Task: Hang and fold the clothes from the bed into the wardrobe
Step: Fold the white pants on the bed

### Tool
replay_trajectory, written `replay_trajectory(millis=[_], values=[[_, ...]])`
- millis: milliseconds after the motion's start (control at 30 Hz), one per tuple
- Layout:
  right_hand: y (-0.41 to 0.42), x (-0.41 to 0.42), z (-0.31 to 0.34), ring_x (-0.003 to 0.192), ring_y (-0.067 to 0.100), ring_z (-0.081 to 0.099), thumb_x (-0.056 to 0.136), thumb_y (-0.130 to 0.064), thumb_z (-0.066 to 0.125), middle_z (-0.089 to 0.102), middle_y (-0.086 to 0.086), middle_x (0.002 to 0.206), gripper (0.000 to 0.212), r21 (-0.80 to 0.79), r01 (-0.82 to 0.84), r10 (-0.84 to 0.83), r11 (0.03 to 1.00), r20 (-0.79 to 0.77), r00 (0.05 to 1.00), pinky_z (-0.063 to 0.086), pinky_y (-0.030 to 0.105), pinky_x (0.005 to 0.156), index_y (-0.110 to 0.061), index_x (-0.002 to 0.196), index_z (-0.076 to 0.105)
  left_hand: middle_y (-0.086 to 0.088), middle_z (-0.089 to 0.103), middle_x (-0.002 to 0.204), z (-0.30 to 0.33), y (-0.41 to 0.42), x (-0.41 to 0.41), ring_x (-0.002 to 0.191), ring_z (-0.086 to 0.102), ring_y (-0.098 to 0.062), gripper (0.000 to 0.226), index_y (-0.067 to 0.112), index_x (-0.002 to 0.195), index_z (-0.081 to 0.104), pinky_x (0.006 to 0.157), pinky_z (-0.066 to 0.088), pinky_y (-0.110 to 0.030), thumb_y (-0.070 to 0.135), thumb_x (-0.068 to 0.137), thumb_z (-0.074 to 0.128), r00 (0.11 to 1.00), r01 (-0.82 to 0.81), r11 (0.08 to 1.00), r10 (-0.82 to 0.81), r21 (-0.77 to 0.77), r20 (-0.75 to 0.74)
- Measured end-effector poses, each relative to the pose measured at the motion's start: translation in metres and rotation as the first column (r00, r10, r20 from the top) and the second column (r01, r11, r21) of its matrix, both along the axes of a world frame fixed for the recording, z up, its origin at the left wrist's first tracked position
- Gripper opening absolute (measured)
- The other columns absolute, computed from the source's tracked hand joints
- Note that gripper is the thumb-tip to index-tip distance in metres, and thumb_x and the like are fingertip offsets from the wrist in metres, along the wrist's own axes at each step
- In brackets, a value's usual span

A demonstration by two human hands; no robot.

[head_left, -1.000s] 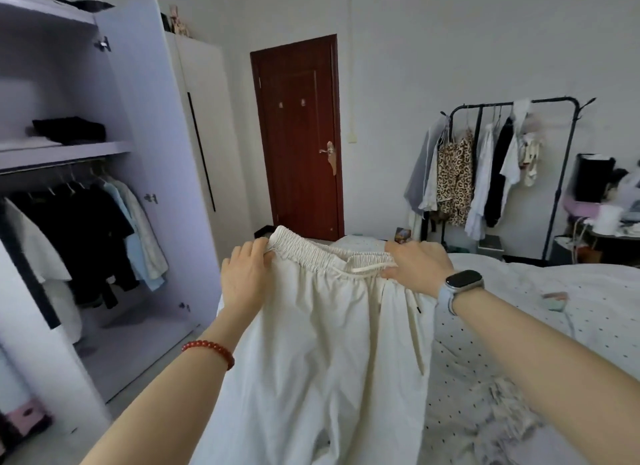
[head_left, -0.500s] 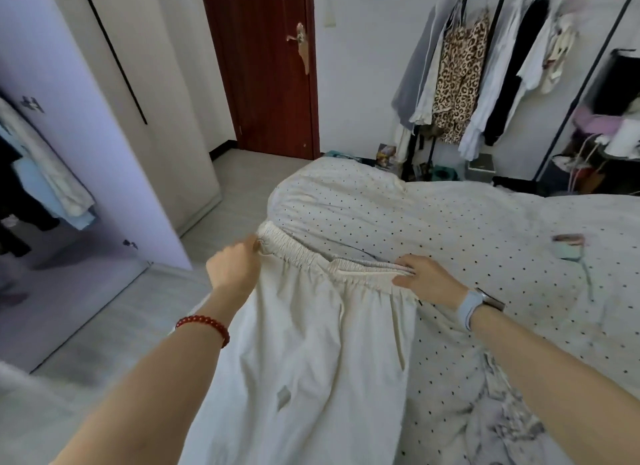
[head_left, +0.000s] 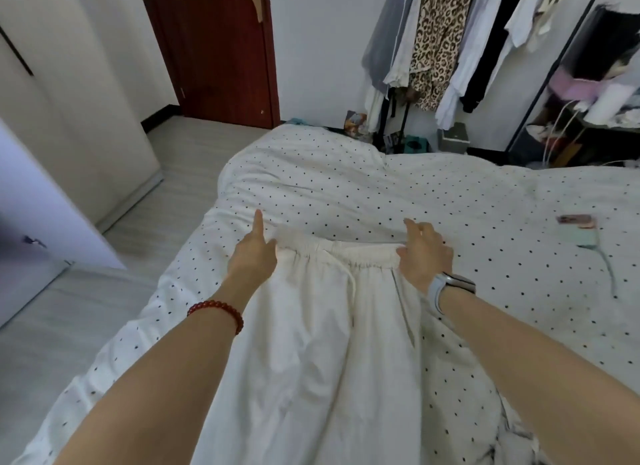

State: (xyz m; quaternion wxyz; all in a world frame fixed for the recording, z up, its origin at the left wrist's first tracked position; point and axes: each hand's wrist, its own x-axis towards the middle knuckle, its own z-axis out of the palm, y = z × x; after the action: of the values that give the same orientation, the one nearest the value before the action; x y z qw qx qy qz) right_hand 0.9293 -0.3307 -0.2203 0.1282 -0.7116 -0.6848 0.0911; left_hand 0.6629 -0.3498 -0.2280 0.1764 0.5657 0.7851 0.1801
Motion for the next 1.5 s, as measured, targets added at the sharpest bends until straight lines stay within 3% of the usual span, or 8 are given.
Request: replay_trajectory(millis=[133, 300, 533, 700, 867, 1067, 1167, 1500], values=[[-0.040, -0.019, -0.067, 0.143, 0.021, 0.007, 0.099, -0.025, 0.035, 0.007, 0.006, 0.156, 0.054, -0.167, -0.066, 0.083, 0.984, 0.096, 0.992, 0.004, 0.049, 0.115, -0.023, 0.148, 0.013, -0.003, 0.017, 0.156, -0.066, -0.035, 0.017, 0.143, 0.014, -0.024, 0.057, 0.029, 0.150, 0.002, 0.115, 0.015, -0.049, 0.036, 0.100, 0.030, 0.965, 0.191, 0.969, -0.214, -0.156, -0.151], [-0.114, -0.053, -0.115, 0.139, 0.028, 0.025, 0.092, -0.038, 0.011, 0.029, 0.012, 0.149, 0.061, -0.117, -0.296, 0.285, 0.948, -0.101, 0.953, 0.015, 0.052, 0.113, -0.011, 0.141, 0.035, -0.005, 0.016, 0.157, -0.125, -0.116, 0.022, 0.145, 0.008, -0.027, 0.063, 0.026, 0.148, 0.021, 0.112, 0.010, -0.058, 0.053, 0.093, 0.006, 0.939, 0.274, 0.948, -0.300, -0.163, -0.170], [-0.163, -0.071, -0.153, 0.127, 0.043, 0.043, 0.087, -0.043, 0.030, 0.041, 0.017, 0.143, 0.059, -0.280, -0.314, 0.349, 0.907, 0.084, 0.933, 0.041, 0.066, 0.090, -0.011, 0.133, 0.050, -0.004, 0.008, 0.158, -0.157, -0.201, -0.026, 0.145, 0.002, -0.022, 0.061, 0.023, 0.150, 0.010, 0.113, 0.000, -0.056, 0.049, 0.097, 0.023, 0.985, -0.168, 0.967, 0.156, -0.190, -0.078], [-0.171, -0.081, -0.145, 0.144, 0.034, 0.007, 0.088, -0.043, 0.003, 0.008, 0.009, 0.157, 0.069, -0.399, -0.228, 0.288, 0.888, 0.097, 0.953, 0.014, 0.064, 0.109, -0.014, 0.147, 0.022, -0.017, 0.039, 0.142, -0.163, -0.234, -0.067, 0.131, 0.035, -0.035, 0.063, 0.010, 0.145, 0.025, 0.107, 0.024, -0.052, 0.043, 0.094, 0.043, 0.923, -0.374, 0.851, 0.380, -0.369, -0.058], [-0.210, -0.116, -0.123, 0.134, 0.033, 0.037, 0.090, -0.025, 0.028, 0.041, 0.019, 0.143, 0.051, -0.036, -0.470, 0.471, 0.882, 0.055, 0.880, 0.024, 0.060, 0.107, -0.006, 0.135, 0.042, -0.018, 0.061, 0.092, -0.152, -0.243, -0.104, 0.082, 0.050, -0.029, 0.027, 0.006, 0.085, 0.052, 0.070, 0.040, -0.035, 0.026, 0.099, 0.040, 0.910, -0.399, 0.881, 0.415, -0.253, 0.011], [-0.278, -0.155, -0.149, 0.115, 0.034, 0.056, 0.085, -0.030, 0.034, 0.066, 0.015, 0.107, 0.044, -0.280, -0.633, 0.689, 0.722, 0.202, 0.696, 0.018, 0.056, 0.108, -0.007, 0.092, 0.071, -0.016, 0.059, 0.104, -0.135, -0.232, -0.150, 0.094, 0.053, -0.033, 0.030, 0.009, 0.111, 0.054, 0.071, 0.038, -0.034, 0.030, 0.099, 0.037, 0.881, -0.445, 0.868, 0.469, -0.221, 0.066], [-0.312, -0.155, -0.158, 0.112, 0.039, 0.057, 0.085, -0.033, 0.032, 0.064, 0.019, 0.111, 0.049, -0.301, -0.564, 0.632, 0.769, 0.223, 0.743, 0.021, 0.056, 0.105, -0.006, 0.105, 0.068, -0.012, 0.056, 0.120, -0.141, -0.266, -0.146, 0.111, 0.052, -0.033, 0.047, 0.010, 0.131, 0.044, 0.080, 0.041, -0.034, 0.039, 0.094, 0.049, 0.908, -0.339, 0.862, 0.404, -0.376, 0.108], [-0.461, -0.219, -0.159, 0.121, 0.037, 0.044, 0.077, -0.032, 0.033, 0.058, 0.017, 0.127, 0.054, -0.416, -0.394, 0.472, 0.820, 0.099, 0.876, 0.044, 0.051, 0.096, -0.007, 0.112, 0.066, -0.003, 0.068, 0.097, -0.122, -0.453, -0.189, 0.090, 0.065, -0.022, 0.016, 0.013, 0.100, 0.062, 0.076, 0.055, -0.033, 0.016, 0.085, 0.067, 0.797, -0.035, 0.889, 0.300, -0.457, 0.524]])
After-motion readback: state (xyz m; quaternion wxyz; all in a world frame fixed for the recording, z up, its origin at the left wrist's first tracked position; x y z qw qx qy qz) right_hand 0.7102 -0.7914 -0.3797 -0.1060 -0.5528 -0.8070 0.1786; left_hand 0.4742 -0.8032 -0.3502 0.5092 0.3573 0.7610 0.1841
